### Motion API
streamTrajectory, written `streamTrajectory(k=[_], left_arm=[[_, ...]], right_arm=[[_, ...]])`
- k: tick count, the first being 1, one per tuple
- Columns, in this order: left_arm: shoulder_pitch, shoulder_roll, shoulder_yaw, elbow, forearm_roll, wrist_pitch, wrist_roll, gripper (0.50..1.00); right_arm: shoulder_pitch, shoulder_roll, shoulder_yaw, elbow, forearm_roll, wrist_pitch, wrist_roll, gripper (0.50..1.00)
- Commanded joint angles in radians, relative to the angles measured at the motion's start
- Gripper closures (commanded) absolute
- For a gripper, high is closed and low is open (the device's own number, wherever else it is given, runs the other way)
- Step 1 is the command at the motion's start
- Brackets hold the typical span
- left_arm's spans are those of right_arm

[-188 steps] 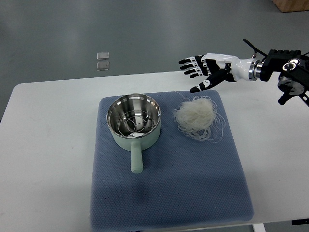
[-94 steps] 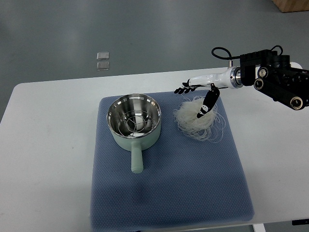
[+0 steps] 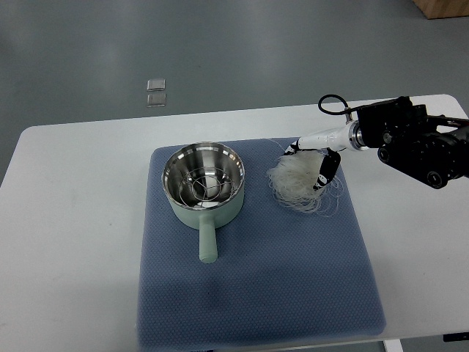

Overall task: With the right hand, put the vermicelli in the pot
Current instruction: 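Close the right hand's fingers around the vermicelli bundle, then lift the vermicelli and carry it over the green saucepan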

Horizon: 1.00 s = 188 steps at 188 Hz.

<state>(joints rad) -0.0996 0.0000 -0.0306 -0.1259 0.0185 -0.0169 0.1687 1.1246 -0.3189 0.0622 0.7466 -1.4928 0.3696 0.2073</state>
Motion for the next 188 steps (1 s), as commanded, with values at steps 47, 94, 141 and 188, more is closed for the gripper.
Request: streamTrajectory(k=[47,94,141,188], left_arm=[[0.000,0.000,0.000,0.002,0.000,0.000,0.000,0.500],[0.000,0.000,0.000,0.003,0.000,0.000,0.000,0.500],[0.000,0.000,-0.002,0.003,0.000,0.000,0.000,0.500],[0.000,0.000,-0.003,0.002,0.000,0.000,0.000,0.500]], right_arm=[[0.011,0.030,0.004,-0.023,0.005,-0.063,-0.014,1.000],[0.105,0.006,0.066,0.002,0.109,-0.086,-0.012,1.000],[0.214,0.007,0.077,0.046,0.230,-0.058,-0.005,1.000],[0.291,0.069,0.079,0.088,0.298,-0.047,0.020,1.000]])
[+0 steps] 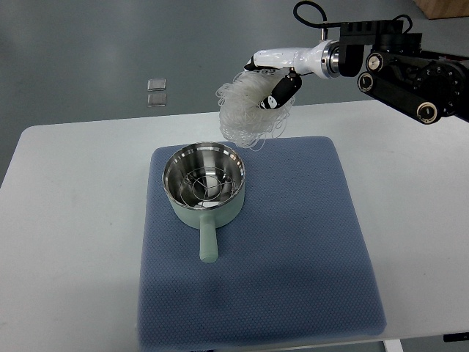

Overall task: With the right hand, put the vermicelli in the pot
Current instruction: 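Lift the vermicelli and carry it over the green saucepan, then open the right hand to drop the vermicelli into the saucepan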

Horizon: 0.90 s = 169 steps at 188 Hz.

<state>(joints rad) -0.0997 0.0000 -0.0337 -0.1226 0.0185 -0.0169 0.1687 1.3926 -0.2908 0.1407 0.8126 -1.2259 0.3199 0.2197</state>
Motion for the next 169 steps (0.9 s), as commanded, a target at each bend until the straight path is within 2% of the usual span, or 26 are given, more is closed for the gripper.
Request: streamTrajectory(k=[1,37,64,65,66,67,68,69,70,71,72,73,74,75,79,117,169], left_arm=[[0.000,0.000,0.000,-0.002,0.000,0.000,0.000,0.500],[0.000,0.000,0.000,0.000,0.000,0.000,0.000,0.500],[-0.001,0.000,0.000,0.000,0.000,0.000,0.000,0.500],[-0.001,0.000,0.000,0.000,0.000,0.000,0.000,0.500],[-0.001,0.000,0.000,0.000,0.000,0.000,0.000,0.500],[-0.001,0.000,0.000,0.000,0.000,0.000,0.000,0.500],[-0.001,0.000,0.000,0.000,0.000,0.000,0.000,0.500],[-0.001,0.000,0.000,0.000,0.000,0.000,0.000,0.500],[-0.001,0.000,0.000,0.000,0.000,0.000,0.000,0.500],[-0.003,0.000,0.000,0.000,0.000,0.000,0.000,0.500],[-0.003,0.000,0.000,0.000,0.000,0.000,0.000,0.500],[-0.003,0.000,0.000,0.000,0.000,0.000,0.000,0.500],[-0.003,0.000,0.000,0.000,0.000,0.000,0.000,0.500],[-0.003,0.000,0.000,0.000,0.000,0.000,0.000,0.500],[-0.003,0.000,0.000,0.000,0.000,0.000,0.000,0.500],[-0.006,0.000,0.000,0.000,0.000,0.000,0.000,0.500],[-0.009,0.000,0.001,0.000,0.000,0.000,0.000,0.500]], right_arm=[[0.023,0.041,0.000,0.022,0.031,0.002,0.007,1.000],[0.006,0.111,-0.016,0.045,0.036,0.007,0.006,1.000],[-0.057,0.136,-0.020,0.043,0.025,-0.005,0.006,1.000],[-0.058,0.136,-0.020,0.043,0.025,-0.005,0.006,0.959],[-0.058,0.136,-0.020,0.043,0.025,-0.005,0.006,0.959],[-0.060,0.136,-0.020,0.043,0.025,-0.007,0.006,0.910],[-0.060,0.136,-0.020,0.043,0.025,-0.007,0.006,0.910],[-0.061,0.136,-0.020,0.043,0.026,-0.007,0.006,0.859],[-0.061,0.136,-0.020,0.043,0.026,-0.007,0.006,0.859],[-0.061,0.136,-0.018,0.043,0.029,-0.007,0.006,0.816],[-0.061,0.136,-0.018,0.043,0.029,-0.007,0.006,0.816],[-0.061,0.136,-0.018,0.043,0.031,-0.007,0.006,0.777],[-0.061,0.136,-0.018,0.043,0.031,-0.007,0.006,0.777],[-0.061,0.136,-0.018,0.043,0.032,-0.007,0.006,0.750],[-0.063,0.134,-0.018,0.043,0.037,-0.007,0.006,0.728],[-0.061,0.110,-0.001,0.042,0.046,-0.004,0.006,0.715],[-0.087,0.025,0.092,0.031,0.170,-0.008,-0.005,0.715]])
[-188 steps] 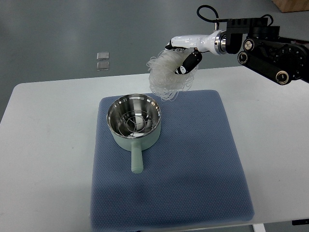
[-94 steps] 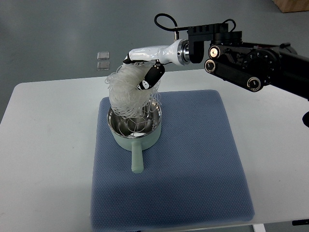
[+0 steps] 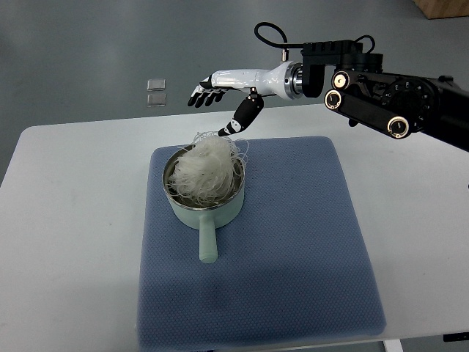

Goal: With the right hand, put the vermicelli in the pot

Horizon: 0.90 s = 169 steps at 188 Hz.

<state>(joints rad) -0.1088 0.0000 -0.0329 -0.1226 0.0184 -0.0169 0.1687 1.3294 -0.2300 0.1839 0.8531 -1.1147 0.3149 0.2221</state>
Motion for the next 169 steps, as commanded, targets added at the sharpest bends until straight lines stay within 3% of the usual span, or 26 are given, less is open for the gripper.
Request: streamTrajectory(k=[1,29,69,108,160,166,169], left_arm=[[0.000,0.000,0.001,0.000,0.000,0.000,0.000,0.500],[0.000,0.000,-0.002,0.000,0.000,0.000,0.000,0.500],[0.000,0.000,-0.010,0.000,0.000,0.000,0.000,0.500],[0.000,0.000,-0.010,0.000,0.000,0.000,0.000,0.500],[0.000,0.000,-0.015,0.000,0.000,0.000,0.000,0.500],[0.001,0.000,-0.013,0.000,-0.002,0.000,-0.002,0.500],[0.001,0.000,-0.013,0.000,-0.002,0.000,0.000,0.500]], right_arm=[[-0.024,-0.035,0.049,-0.009,0.059,-0.003,-0.007,0.715],[-0.121,-0.091,0.172,-0.054,0.194,-0.016,-0.012,0.720],[-0.334,-0.072,0.413,-0.180,0.519,-0.212,-0.052,0.722],[-0.484,-0.052,0.493,-0.181,0.722,-0.289,-0.073,0.720],[-0.530,-0.048,0.566,-0.177,0.860,-0.301,-0.075,0.715],[-0.533,-0.048,0.568,-0.175,0.860,-0.301,-0.067,0.705],[-0.535,-0.048,0.571,-0.175,0.860,-0.301,-0.064,0.677]])
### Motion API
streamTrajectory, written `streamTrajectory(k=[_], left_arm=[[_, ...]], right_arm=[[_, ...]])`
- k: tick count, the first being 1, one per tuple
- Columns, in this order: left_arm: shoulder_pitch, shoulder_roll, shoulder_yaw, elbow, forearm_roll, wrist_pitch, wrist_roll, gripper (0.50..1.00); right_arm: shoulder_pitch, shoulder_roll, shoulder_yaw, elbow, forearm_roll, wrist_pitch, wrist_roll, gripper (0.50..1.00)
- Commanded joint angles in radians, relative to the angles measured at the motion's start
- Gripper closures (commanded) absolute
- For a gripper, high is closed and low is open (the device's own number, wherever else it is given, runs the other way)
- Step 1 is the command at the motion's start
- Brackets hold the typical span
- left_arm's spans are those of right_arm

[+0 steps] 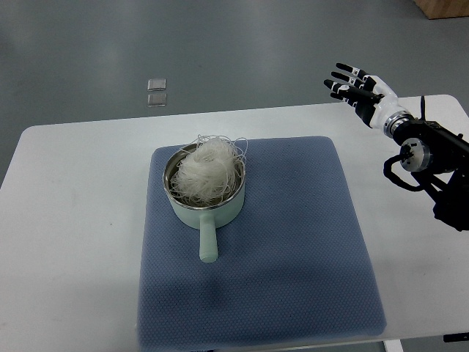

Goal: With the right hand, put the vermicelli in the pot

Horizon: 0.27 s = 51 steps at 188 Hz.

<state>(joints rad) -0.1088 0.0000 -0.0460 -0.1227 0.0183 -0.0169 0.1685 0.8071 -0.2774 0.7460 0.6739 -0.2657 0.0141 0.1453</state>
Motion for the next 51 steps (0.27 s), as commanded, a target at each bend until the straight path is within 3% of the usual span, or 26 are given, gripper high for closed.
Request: streamTrajectory(k=[1,6,10,51], left_arm=[[0.001,0.000,0.000,0.000,-0.001,0.000,0.000,0.500],[0.001,0.000,0.000,0.000,-0.001,0.000,0.000,0.500],[0.001,0.000,0.000,0.001,-0.001,0.000,-0.001,0.500],[0.001,0.000,0.000,0.003,-0.001,0.000,-0.001,0.500]], right_arm=[[-0.012,0.000,0.009,0.004,0.011,0.000,0.013,0.677],[-0.016,0.000,0.009,0.006,0.011,0.001,0.014,0.613],[-0.016,0.000,0.009,0.006,0.011,0.003,0.014,0.597],[-0.031,0.006,0.007,0.006,0.011,0.070,0.014,0.579]])
